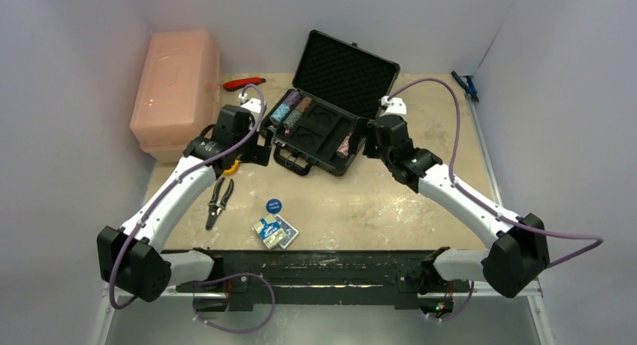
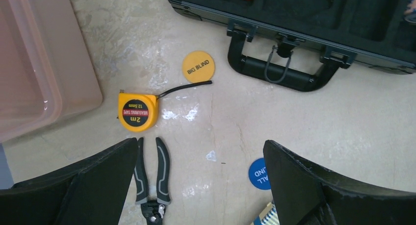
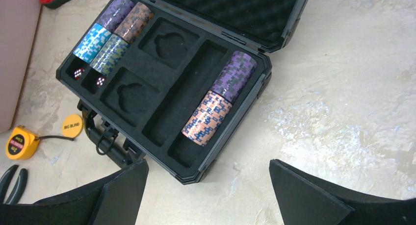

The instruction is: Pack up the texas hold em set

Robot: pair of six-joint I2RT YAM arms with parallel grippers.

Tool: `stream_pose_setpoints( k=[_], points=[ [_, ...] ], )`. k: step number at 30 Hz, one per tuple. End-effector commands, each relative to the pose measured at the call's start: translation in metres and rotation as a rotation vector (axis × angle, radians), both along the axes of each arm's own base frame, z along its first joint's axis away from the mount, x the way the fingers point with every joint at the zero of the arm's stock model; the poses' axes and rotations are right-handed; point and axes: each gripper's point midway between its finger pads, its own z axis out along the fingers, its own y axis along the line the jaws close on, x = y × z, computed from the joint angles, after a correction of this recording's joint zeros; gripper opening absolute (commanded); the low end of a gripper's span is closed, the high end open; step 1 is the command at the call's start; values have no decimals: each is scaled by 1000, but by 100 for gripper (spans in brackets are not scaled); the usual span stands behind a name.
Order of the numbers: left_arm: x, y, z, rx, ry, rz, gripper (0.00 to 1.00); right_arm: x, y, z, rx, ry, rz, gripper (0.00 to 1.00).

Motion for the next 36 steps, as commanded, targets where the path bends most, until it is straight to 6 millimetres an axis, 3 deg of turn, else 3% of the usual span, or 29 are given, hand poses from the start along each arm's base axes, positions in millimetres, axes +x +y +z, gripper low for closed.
stream_pose_setpoints(
  k=[1, 13, 20, 36],
  points=[
    [28, 14, 11, 7, -37, 60, 100, 0, -11, 11, -15, -54, -37, 99],
    [80, 35, -22, -77, 117, 86, 100, -10, -17, 11, 4, -69, -37, 99],
    [101, 27, -50, -97, 207, 100, 100, -12, -16, 11, 12, -70, -29, 99],
    [110, 22, -112, -117, 317, 195, 87, -13, -12, 6, 18, -54, -8, 99]
  ],
)
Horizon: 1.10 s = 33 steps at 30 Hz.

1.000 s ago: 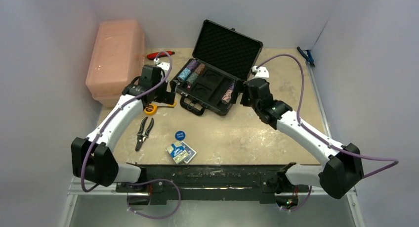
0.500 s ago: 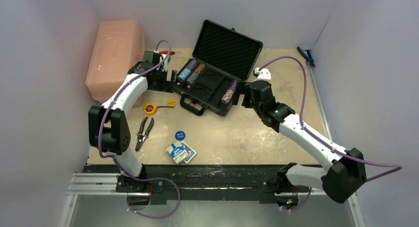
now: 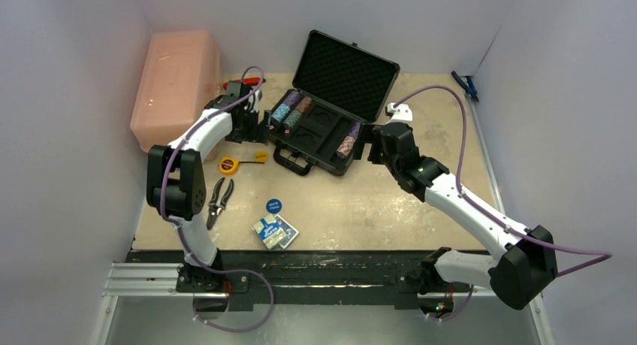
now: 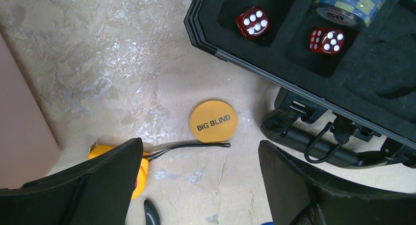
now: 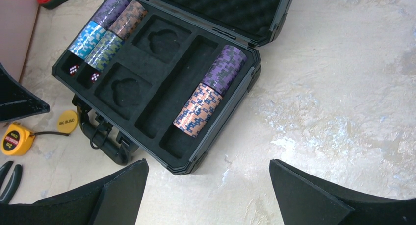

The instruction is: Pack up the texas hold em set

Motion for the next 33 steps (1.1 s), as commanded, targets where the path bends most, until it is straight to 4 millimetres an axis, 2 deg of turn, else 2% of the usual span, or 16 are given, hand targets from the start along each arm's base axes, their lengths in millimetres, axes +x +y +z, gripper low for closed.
stream_pose_setpoints(
  k=[1, 7, 14, 21, 27, 33],
  points=[
    [8, -3, -11, -10, -3, 47, 85, 3, 4, 3, 18, -22, 10, 99],
    [2, -3, -13, 64, 23, 125, 83, 3, 5, 1, 18, -16, 14, 99],
    [-9, -11, -40, 54, 73, 260, 83, 2, 7, -1, 23, -8, 25, 99],
    [-9, -10, -39, 90, 58, 353, 78, 1, 8, 1, 30, -11, 30, 99],
    [-12, -25, -39, 100, 65, 407, 76, 1, 11, -1, 34, -4, 40, 99],
    [-15, -29, -39, 76, 92, 460, 74, -1, 10, 1, 39, -10, 42, 99]
  ],
)
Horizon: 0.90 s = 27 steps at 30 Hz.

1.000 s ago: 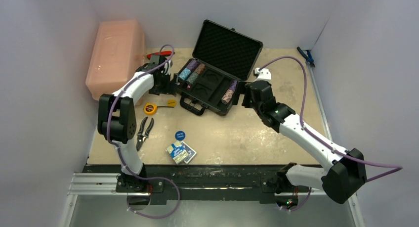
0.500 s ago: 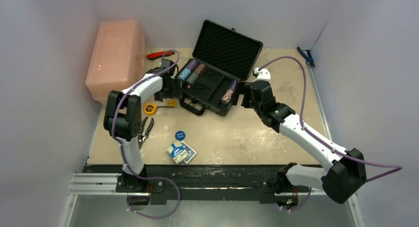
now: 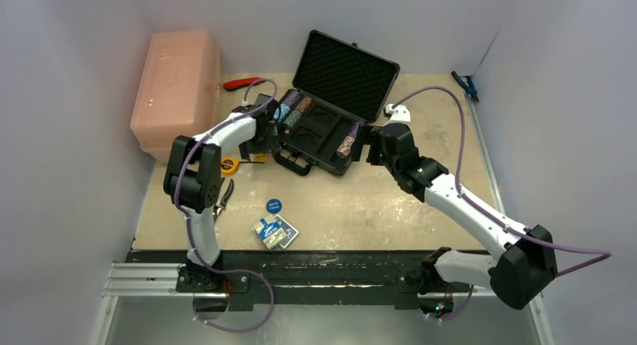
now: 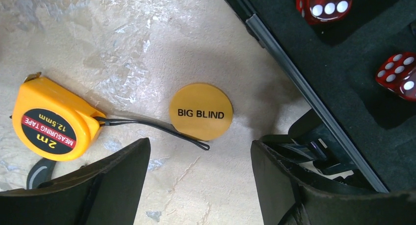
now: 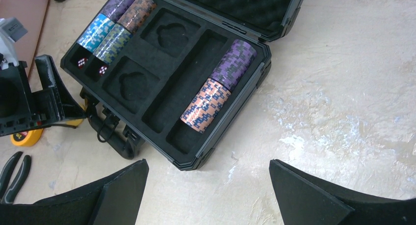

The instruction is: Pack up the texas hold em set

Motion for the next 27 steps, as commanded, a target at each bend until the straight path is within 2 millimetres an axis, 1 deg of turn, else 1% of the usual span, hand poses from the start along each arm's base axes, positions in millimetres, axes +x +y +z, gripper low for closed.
stream_pose_setpoints(
  k=[1, 4, 8, 13, 15, 16, 27],
  points=[
    [10, -9, 8, -36, -30, 63, 74, 1, 4, 5, 23, -20, 11, 99],
    [14, -11, 8, -35, -34, 36, 74, 1, 5, 5, 26, -18, 16, 99],
    [9, -13, 2, -36, 8, 35, 75, 0, 6, 5, 33, -19, 22, 99],
    [0, -20, -22, -125, 48, 61, 75, 0, 7, 6, 40, -20, 29, 99],
    [-1, -19, -29, -158, 56, 83, 75, -1, 8, 6, 41, -18, 32, 99],
    [0, -19, -31, -173, 50, 86, 73, -1, 8, 6, 41, -18, 33, 99],
    [26, -19, -23, -222, -5, 104, 71, 0, 8, 3, 32, -10, 33, 99]
  ],
)
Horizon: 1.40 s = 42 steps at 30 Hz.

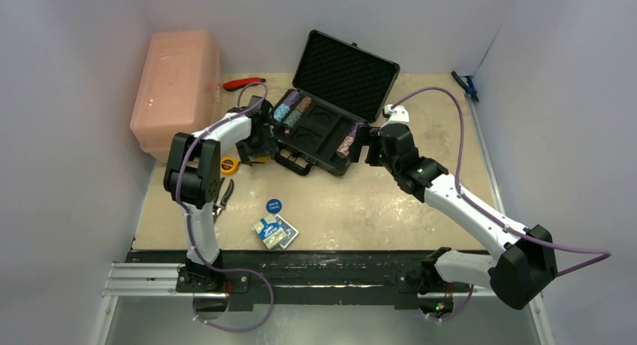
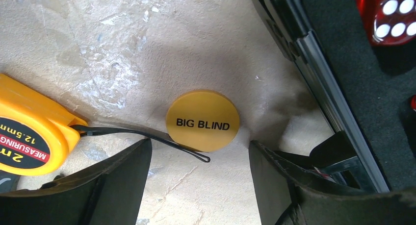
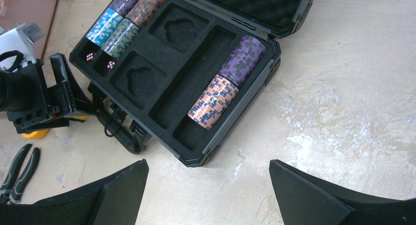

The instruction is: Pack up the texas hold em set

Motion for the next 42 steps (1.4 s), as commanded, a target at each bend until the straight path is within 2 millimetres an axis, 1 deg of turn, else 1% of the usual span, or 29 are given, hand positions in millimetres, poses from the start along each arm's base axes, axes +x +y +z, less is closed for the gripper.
stream_pose_setpoints(
  k=[1, 9, 11, 13, 22, 26, 35, 42],
  points=[
    [32, -19, -2, -106, -68, 30, 71, 3, 2, 4, 12, -18, -1, 99],
    [48, -18, 0, -123, -73, 44, 70, 5, 4, 0, 5, -6, 4, 99],
    [50, -18, -1, -116, -66, 42, 65, 5, 4, -1, 3, -3, 3, 99],
    [49, -18, -2, -115, -56, 45, 64, 5, 4, -2, -2, 0, 3, 99],
    [32, -17, -6, -112, -13, 52, 62, 5, 6, -5, -2, 10, 9, 99],
    [23, -16, -9, -103, 12, 56, 58, 5, 7, -4, 0, 10, 13, 99],
    [10, -16, -9, -92, 29, 66, 55, 4, 8, -4, 6, 14, 22, 99],
    [-1, -19, -10, -90, 35, 56, 49, 3, 9, -4, 10, 18, 28, 99]
  ],
)
